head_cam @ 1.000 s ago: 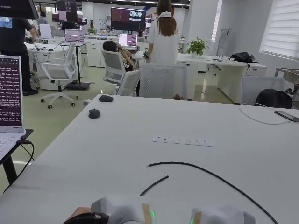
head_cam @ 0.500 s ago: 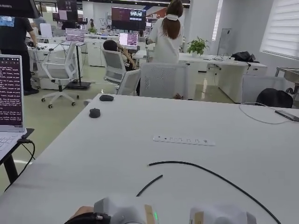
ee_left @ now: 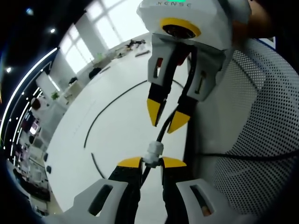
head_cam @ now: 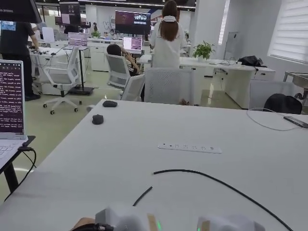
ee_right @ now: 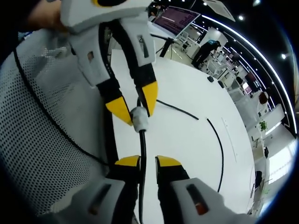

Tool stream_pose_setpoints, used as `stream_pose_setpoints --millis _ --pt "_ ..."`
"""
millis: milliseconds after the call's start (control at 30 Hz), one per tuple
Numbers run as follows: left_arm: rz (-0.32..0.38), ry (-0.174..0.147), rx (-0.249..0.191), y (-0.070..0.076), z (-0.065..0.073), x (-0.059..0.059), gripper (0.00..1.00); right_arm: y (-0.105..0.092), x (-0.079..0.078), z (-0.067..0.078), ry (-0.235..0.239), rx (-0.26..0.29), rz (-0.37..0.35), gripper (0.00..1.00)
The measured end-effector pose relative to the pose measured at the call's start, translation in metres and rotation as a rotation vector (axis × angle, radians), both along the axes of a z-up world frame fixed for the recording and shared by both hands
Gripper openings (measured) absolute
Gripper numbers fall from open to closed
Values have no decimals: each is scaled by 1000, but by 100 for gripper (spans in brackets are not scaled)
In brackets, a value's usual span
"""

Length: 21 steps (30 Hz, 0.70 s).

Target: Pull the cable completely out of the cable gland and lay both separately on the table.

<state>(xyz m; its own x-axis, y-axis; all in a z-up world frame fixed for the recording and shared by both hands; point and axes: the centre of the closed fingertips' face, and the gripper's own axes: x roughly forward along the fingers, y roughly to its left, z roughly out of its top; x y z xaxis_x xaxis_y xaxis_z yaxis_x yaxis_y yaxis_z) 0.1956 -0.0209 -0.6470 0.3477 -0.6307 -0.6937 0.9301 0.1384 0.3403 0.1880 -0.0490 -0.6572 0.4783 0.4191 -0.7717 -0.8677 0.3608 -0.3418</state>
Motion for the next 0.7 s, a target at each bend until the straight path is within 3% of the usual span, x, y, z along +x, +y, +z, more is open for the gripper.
stream_pose_setpoints --millis 233,300,367,467,533,633,700 --pt "4 15 -13 -1 0 0 16 2 -1 -1 2 5 16 3" --pt "17 2 3 2 0 4 16 -6 2 -3 -1 -29 -10 3" --pt "35 11 -2 4 0 6 16 -17 4 -7 8 -62 -58 3" --pt "44 8 7 6 -1 6 16 -35 4 -17 33 -144 -99 3" --pt "41 6 10 5 -1 5 16 -32 5 -12 20 -124 -88 3" --pt "29 5 5 3 0 4 16 -9 4 -2 -6 -25 -31 10" --pt "5 2 9 1 0 1 16 0 2 3 -22 8 2 15"
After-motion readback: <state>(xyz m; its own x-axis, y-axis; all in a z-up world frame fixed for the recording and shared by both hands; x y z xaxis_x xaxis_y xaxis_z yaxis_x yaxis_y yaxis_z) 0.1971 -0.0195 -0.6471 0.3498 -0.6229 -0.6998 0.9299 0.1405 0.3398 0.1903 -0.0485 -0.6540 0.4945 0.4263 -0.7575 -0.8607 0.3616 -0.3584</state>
